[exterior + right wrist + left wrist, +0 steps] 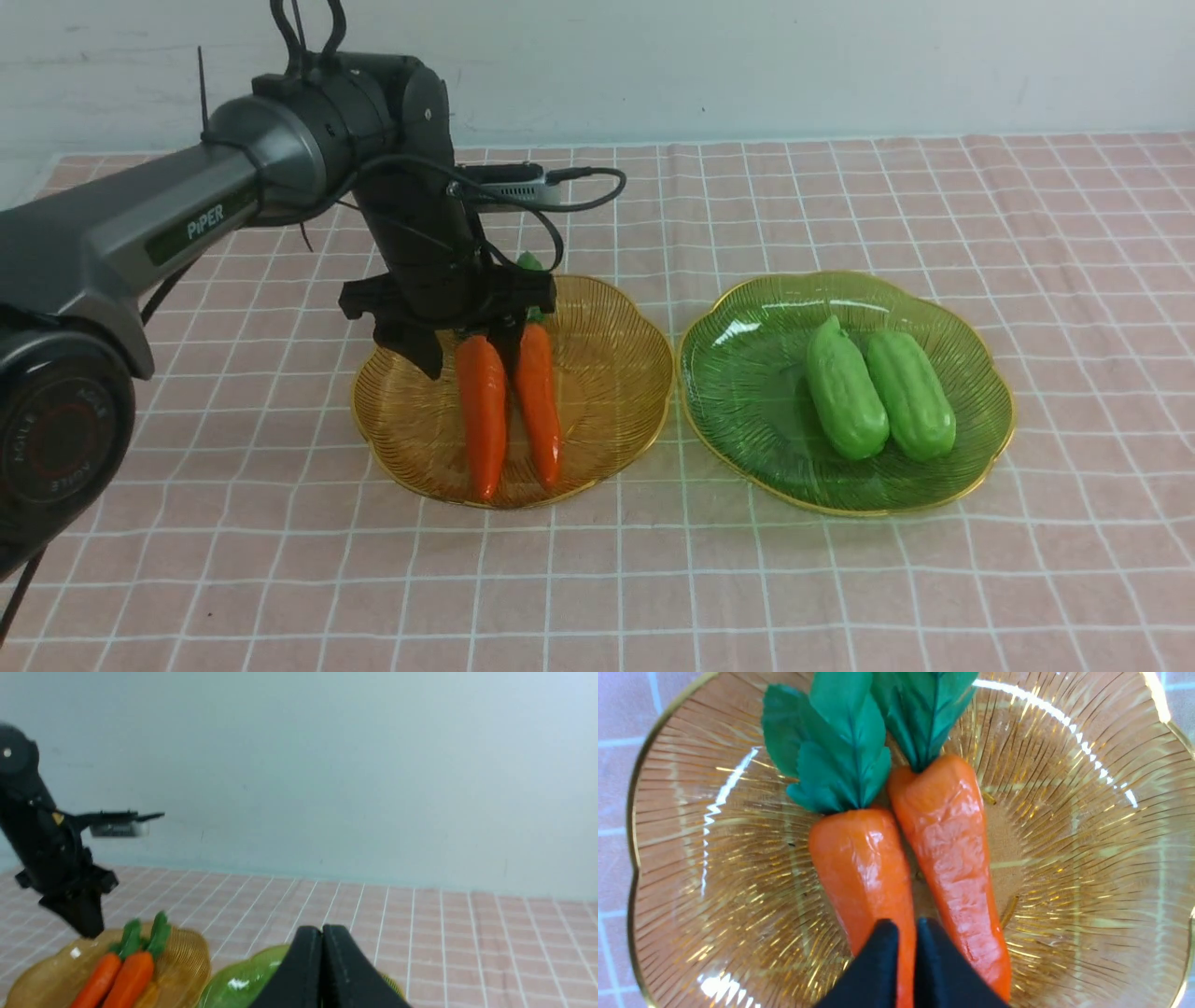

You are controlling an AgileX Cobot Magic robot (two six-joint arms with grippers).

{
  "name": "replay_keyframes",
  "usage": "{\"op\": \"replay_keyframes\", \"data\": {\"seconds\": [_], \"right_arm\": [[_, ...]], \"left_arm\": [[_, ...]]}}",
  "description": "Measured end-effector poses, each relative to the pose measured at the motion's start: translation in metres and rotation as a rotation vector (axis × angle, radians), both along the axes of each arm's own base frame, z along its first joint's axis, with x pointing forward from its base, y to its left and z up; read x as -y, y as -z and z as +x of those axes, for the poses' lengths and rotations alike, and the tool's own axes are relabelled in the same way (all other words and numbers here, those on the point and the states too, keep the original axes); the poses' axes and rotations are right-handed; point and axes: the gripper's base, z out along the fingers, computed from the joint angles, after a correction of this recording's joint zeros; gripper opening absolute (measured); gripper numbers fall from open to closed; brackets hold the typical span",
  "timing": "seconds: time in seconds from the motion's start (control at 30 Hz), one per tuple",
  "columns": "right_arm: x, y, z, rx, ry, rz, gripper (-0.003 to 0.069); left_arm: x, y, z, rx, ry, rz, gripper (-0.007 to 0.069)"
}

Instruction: Put different types of vegetables on the plate.

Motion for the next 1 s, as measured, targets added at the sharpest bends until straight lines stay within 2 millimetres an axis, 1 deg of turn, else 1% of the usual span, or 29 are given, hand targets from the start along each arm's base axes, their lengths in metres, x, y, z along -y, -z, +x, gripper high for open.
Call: {"op": "replay_keyframes", "data": {"seconds": [0.03, 0.1, 0.23, 0.33, 0.67, 0.77, 0.8, 0.87, 0.97, 1.0], "right_arm": [[0.001, 0.010, -0.001, 0.042, 0.011, 0.001, -0.0015], [0.003, 0.022, 0.002, 0.101, 0.033, 0.007, -0.0015], [0.004, 0.034, 0.006, 0.132, 0.052, 0.014, -0.0015], [0.003, 0.043, 0.009, 0.109, 0.054, 0.006, -0.0015], [0.002, 0.056, 0.010, 0.034, 0.041, -0.015, -0.0015], [0.004, 0.065, 0.007, 0.051, 0.054, -0.059, -0.0015], [0.005, 0.069, 0.005, 0.058, 0.065, -0.076, -0.0015], [0.007, 0.085, 0.003, 0.059, 0.101, -0.105, -0.0015], [0.010, 0.106, 0.002, 0.038, 0.144, -0.116, -0.0015], [0.011, 0.115, 0.004, 0.012, 0.163, -0.122, -0.0015]], "left_arm": [[0.000, 0.000, 0.000, 0.000, 0.002, 0.001, 0.0035], [0.000, 0.000, 0.000, 0.001, 0.006, 0.002, 0.0002], [0.000, 0.000, 0.000, -0.001, 0.007, 0.002, -0.0003], [0.000, 0.000, 0.000, -0.001, 0.007, 0.002, -0.0003], [-0.001, -0.001, -0.002, -0.017, 0.021, 0.018, -0.0003], [-0.004, -0.016, -0.004, 0.025, 0.025, 0.032, -0.0003], [-0.005, -0.026, -0.005, 0.053, 0.027, 0.036, -0.0003], [-0.007, -0.040, -0.008, 0.088, 0.030, 0.032, -0.0003], [-0.009, -0.056, -0.014, 0.124, 0.053, 0.033, -0.0003], [-0.009, -0.067, -0.019, 0.148, 0.061, 0.030, -0.0003]]}}
